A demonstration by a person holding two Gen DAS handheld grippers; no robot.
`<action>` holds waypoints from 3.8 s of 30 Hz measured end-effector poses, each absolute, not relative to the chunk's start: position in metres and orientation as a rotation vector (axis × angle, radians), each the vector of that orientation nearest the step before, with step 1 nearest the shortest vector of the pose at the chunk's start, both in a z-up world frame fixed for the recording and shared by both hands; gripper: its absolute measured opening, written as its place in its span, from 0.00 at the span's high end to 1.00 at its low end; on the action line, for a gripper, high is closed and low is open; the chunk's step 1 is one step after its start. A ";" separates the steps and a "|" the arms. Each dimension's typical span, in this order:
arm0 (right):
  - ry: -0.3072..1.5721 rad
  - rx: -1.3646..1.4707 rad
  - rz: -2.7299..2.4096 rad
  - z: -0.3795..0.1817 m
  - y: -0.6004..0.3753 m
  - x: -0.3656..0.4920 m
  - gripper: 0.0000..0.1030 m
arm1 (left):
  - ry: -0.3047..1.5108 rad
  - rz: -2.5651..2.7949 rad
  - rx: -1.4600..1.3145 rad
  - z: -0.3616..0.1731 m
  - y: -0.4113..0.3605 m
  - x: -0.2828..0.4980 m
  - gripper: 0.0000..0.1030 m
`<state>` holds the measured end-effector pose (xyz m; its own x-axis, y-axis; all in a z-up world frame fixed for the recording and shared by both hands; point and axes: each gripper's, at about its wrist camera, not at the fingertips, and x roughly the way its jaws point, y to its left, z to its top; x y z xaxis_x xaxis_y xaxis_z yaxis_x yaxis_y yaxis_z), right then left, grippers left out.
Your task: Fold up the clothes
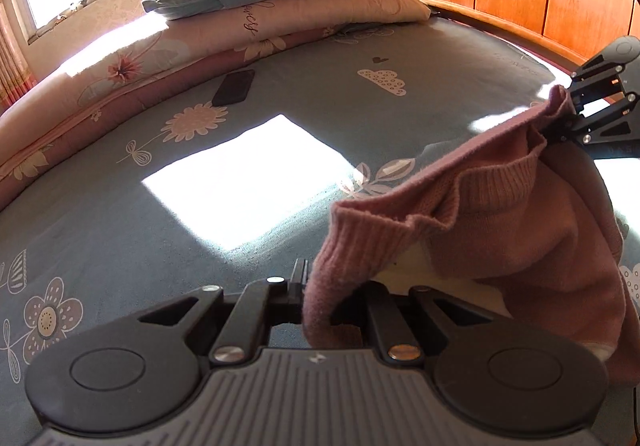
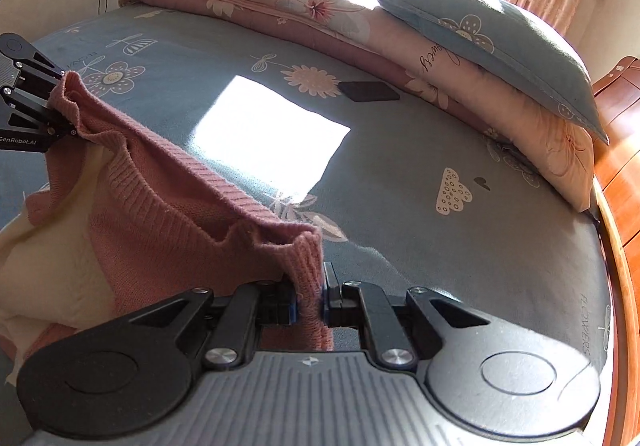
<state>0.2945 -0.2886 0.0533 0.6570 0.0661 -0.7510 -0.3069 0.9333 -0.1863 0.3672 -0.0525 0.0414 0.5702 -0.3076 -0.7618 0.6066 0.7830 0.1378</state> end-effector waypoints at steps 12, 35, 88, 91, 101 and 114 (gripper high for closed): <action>0.943 -0.148 0.110 -0.029 -0.328 0.415 0.87 | 0.898 -0.466 0.329 -0.027 -0.069 0.465 0.90; 0.819 -0.081 0.099 0.089 -0.325 0.271 0.77 | 0.791 -0.459 0.328 0.079 -0.025 0.335 0.85; 0.754 0.132 0.079 -0.085 -0.265 0.070 0.53 | 0.978 -0.435 -0.222 -0.076 0.066 0.216 0.47; 0.743 0.129 0.081 -0.088 -0.266 0.070 0.52 | 0.936 -0.437 -0.243 -0.074 0.066 0.213 0.48; 0.736 0.115 0.091 -0.097 -0.262 0.069 0.45 | 0.812 -0.437 -0.282 -0.071 0.069 0.202 0.76; 0.733 0.095 0.089 -0.098 -0.258 0.067 0.43 | 0.889 -0.441 -0.367 -0.090 0.078 0.217 0.66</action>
